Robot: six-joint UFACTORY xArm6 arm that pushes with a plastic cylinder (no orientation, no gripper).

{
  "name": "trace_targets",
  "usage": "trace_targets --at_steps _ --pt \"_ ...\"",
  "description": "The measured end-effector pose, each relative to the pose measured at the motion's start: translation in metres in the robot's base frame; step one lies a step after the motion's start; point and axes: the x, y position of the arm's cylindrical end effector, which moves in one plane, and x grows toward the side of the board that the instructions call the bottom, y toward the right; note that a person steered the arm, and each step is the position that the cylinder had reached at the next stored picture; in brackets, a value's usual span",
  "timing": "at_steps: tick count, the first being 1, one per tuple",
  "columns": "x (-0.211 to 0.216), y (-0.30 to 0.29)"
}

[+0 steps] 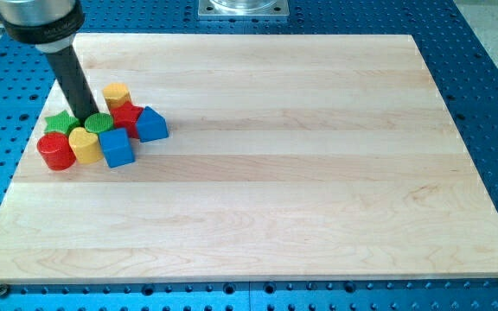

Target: Push the hexagon into the red star

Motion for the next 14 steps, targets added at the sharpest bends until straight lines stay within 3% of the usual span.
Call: trace_targets --at_steps 1,2,3,4,5,6,10,12,13,14 --pt "-0.043 0.010" --pt "-0.047 0.032" --pt "-0.102 0.025" --pt "-0.099 0.073" --pt "-0.087 0.037" --pt "-0.049 0.041" --pt "-0.050 0.097" --pt "-0.030 0.022" --pt "-0.028 0.016" --pt "-0.029 -0.037"
